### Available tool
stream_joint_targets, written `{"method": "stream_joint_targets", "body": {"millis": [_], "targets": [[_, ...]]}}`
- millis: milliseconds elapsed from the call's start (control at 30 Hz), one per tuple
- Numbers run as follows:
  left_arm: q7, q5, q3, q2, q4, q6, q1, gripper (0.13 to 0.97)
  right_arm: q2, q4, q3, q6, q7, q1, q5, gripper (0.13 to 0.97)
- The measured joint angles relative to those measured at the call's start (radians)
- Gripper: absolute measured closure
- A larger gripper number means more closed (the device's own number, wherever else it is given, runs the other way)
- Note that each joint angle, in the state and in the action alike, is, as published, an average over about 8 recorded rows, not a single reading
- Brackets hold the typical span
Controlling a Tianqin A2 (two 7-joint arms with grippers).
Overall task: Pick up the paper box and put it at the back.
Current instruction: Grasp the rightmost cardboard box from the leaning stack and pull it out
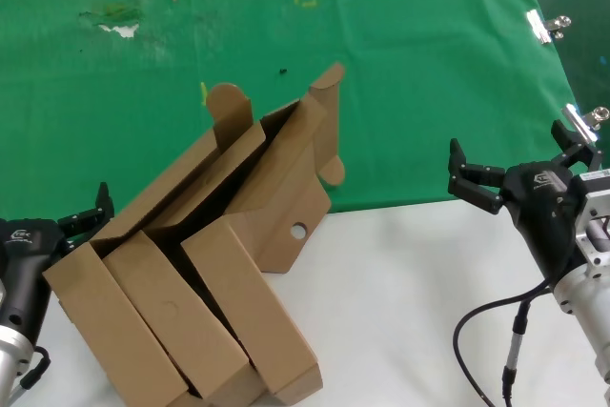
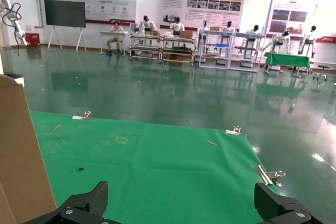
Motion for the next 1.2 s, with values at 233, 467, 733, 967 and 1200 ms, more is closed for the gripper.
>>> {"method": "stream_joint_targets", "body": {"millis": [233, 467, 733, 967, 1200], "targets": [[0.000, 0.000, 0.000, 0.000, 0.000, 0.000, 0.000, 0.132, 0.000, 0.000, 0.000, 0.000, 0.000, 0.000, 0.000, 0.129], [0.000, 0.000, 0.000, 0.000, 0.000, 0.000, 0.000, 0.132, 0.000, 0.000, 0.000, 0.000, 0.000, 0.000, 0.000, 0.129], [0.000, 0.000, 0.000, 0.000, 0.000, 0.000, 0.000, 0.144, 0.004, 0.001, -0.004, 0.000, 0.001, 0.000, 0.000, 0.129], [0.000, 0.000, 0.000, 0.000, 0.000, 0.000, 0.000, 0.180, 0.050, 0.037, -0.015, -0.061, -0.037, -0.004, 0.003, 0.129], [0.000, 0.000, 0.000, 0.000, 0.000, 0.000, 0.000, 0.237, 0.126, 0.048, 0.026, -0.292, -0.223, -0.019, 0.079, 0.129]]}}
